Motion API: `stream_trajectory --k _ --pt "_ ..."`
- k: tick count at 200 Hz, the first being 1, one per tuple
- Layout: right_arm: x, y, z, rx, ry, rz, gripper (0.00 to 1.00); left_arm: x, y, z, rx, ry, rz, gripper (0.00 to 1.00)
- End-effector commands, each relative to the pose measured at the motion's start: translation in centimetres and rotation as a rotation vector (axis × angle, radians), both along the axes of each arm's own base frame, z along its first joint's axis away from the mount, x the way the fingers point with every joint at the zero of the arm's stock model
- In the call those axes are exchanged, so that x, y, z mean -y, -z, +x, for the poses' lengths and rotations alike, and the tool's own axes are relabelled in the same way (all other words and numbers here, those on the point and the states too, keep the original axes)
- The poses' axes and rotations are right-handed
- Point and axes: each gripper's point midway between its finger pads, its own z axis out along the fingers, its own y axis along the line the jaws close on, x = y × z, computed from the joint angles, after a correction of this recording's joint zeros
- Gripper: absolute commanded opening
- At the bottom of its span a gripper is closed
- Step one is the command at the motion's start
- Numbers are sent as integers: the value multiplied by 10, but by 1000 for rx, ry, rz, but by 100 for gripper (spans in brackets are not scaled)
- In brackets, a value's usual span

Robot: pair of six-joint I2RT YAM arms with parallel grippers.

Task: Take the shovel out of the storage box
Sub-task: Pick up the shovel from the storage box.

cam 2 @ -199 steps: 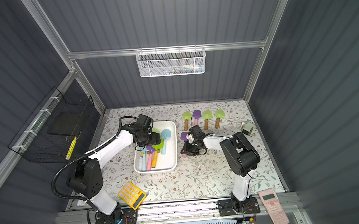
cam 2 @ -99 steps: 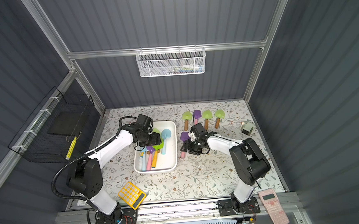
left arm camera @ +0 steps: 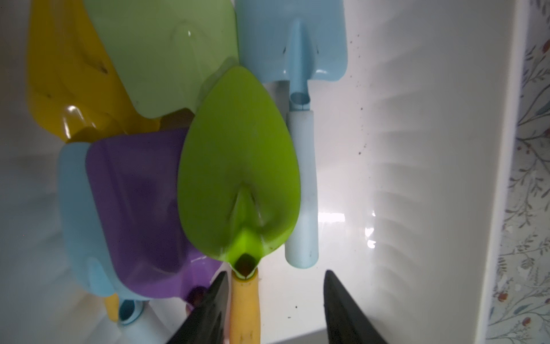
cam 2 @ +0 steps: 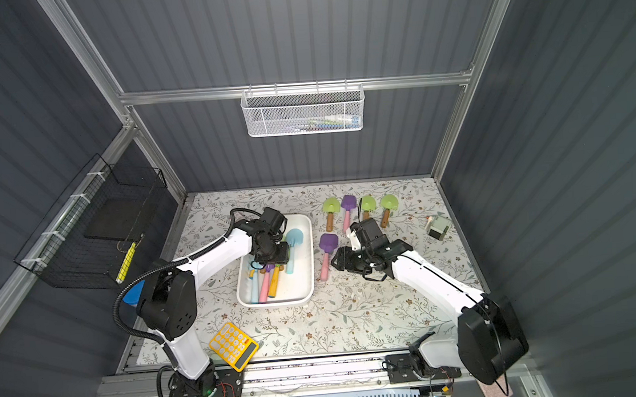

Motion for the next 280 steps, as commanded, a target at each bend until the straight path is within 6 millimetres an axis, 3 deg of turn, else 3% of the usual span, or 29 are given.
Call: stream_trajectory --k 1,35,95,199,240,280 --pt "11 13 -9 -28 4 -52 60 -11 -1 -17 -15 -16 48 52" --pt "10 19 -14 -39 -8 -42 59 -20 2 -18 21 -53 66 52" --pt "13 19 -16 -39 2 -42 59 -10 22 -17 -26 -33 46 51" --pt "15 18 -19 -39 9 -45 58 -12 47 -18 -64 -35 81 35" --pt "15 19 -18 -42 12 -43 58 -12 47 -19 -65 -34 73 19" --pt "13 12 -17 -30 4 -33 58 -6 25 -14 -36 -31 42 4"
